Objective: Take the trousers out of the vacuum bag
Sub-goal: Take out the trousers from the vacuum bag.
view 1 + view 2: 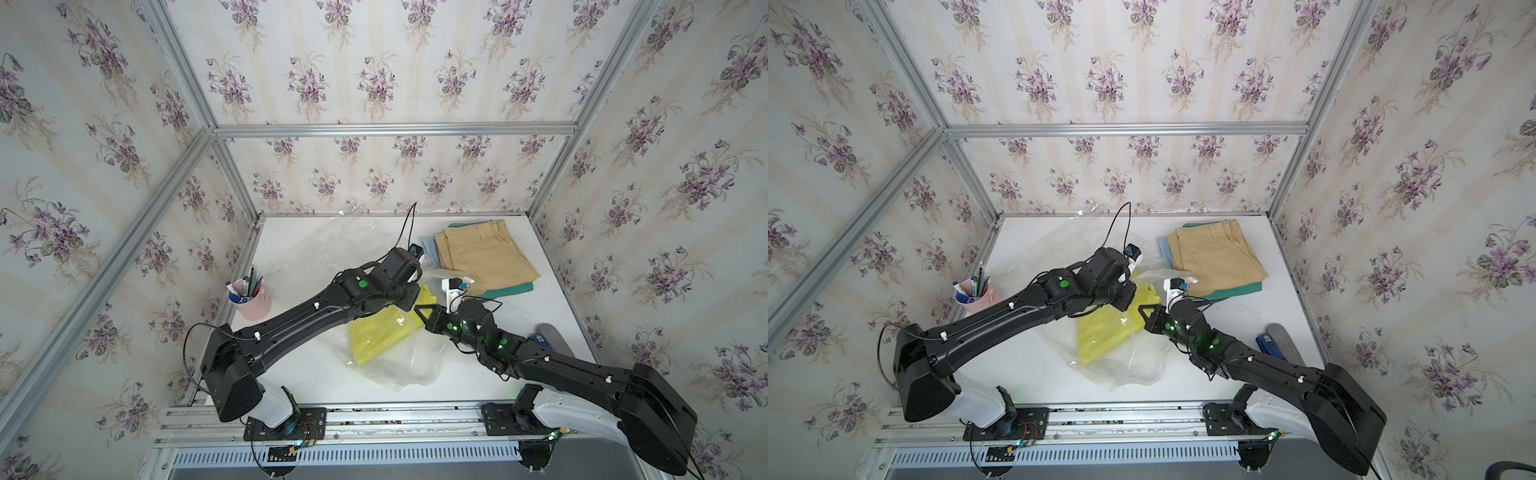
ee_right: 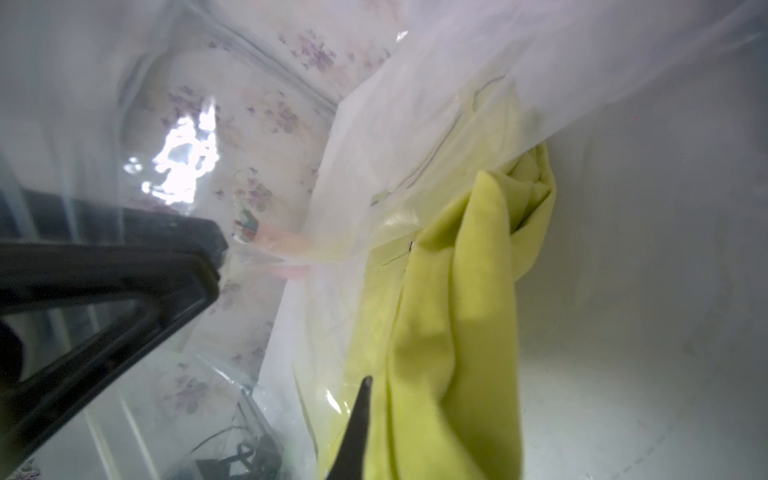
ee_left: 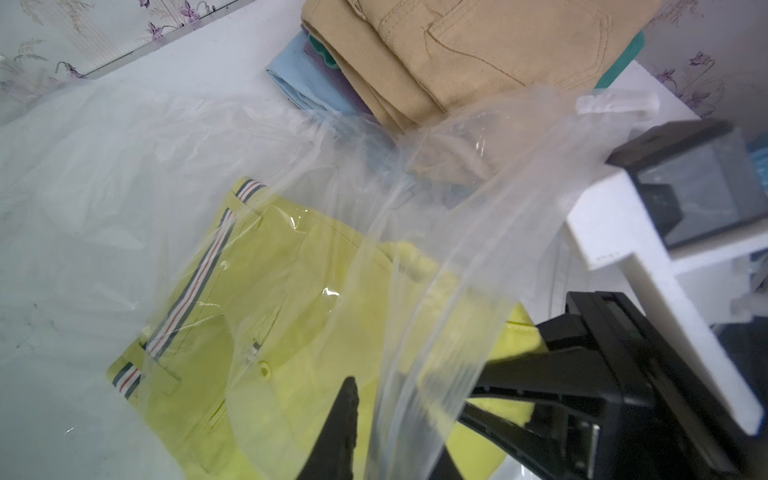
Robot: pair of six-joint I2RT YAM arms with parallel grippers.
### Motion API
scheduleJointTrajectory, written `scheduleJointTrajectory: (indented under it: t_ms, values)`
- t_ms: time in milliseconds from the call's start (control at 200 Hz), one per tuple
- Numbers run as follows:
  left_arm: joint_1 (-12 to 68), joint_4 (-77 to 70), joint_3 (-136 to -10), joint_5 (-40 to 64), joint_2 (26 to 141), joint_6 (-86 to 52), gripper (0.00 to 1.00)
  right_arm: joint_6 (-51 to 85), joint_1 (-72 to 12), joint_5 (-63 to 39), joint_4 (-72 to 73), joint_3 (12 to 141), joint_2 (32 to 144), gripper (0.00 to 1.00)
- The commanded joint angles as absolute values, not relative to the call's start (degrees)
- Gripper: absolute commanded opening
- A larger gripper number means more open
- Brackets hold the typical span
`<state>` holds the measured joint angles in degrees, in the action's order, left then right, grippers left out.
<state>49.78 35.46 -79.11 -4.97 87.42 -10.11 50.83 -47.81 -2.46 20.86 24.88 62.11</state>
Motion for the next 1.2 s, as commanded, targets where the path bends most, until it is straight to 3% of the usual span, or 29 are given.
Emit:
scheduleJointTrajectory:
  t_ms: [0,120,160,255,295,684,1194]
  values:
    - [49.7,35.5,-79.8,-6.3,87.7,-10.6,0.24,50.2,-47.7,-4.9,20.0,24.8,59.7,0.0]
    - [49.7,36.0,-80.3,-5.1,87.7,-11.0,0.43,50.8,-47.7,-4.6,18.8,22.9,56.4,0.0]
    - [49.7,36.4,-80.8,-4.0,87.5,-11.3,0.54,50.8,-47.7,-4.0,17.9,22.6,55.5,0.0]
    - [49.8,38.0,-82.2,-1.4,86.6,-12.0,0.91,51.0,-47.7,-2.9,17.0,21.2,53.3,0.0]
    - [49.8,38.6,-82.6,-0.2,85.7,-12.2,0.99,51.2,-47.7,-2.4,17.1,20.5,52.6,0.0]
    - [47.0,49.3,-83.9,-1.8,78.6,-16.1,1.0,52.9,-47.8,-0.3,19.1,16.0,49.9,0.0]
    - [29.3,44.7,-67.5,-0.2,84.4,-30.3,1.0,54.2,-47.7,0.7,17.5,13.2,44.3,0.0]
